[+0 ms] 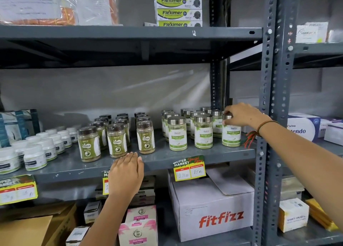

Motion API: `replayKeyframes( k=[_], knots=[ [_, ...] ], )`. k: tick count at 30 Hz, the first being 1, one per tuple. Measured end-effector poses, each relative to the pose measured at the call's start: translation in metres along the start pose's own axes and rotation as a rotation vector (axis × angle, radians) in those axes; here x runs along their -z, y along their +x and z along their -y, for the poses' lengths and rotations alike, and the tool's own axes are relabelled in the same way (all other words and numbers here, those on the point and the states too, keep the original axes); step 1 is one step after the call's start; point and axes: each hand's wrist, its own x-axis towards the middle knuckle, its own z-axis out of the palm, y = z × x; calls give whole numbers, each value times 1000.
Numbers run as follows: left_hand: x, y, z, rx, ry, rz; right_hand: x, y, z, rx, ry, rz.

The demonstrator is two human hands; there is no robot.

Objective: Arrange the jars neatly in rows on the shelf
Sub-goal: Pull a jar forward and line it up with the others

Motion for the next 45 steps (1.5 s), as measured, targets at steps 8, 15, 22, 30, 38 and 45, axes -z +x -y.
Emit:
replayKeyframes(
  k=[8, 15, 22, 30, 38, 45],
  knots=[
    [1, 0, -1, 1, 10, -5, -7, 7, -4, 25, 79, 3],
    [0, 0, -1, -5, 17, -5, -9, 8, -2, 67, 120, -93],
    [0, 0, 0, -9, 13, -4, -13, 7, 37, 301, 237, -194],
    [1, 0, 0, -12, 4, -3, -22, 14, 51, 344, 140, -121],
    [0, 0, 1, -9, 9, -1, -25, 19, 49, 291, 123, -168],
    [0, 1, 1, -4, -3, -16, -26, 19, 49, 277, 101, -177]
  ],
)
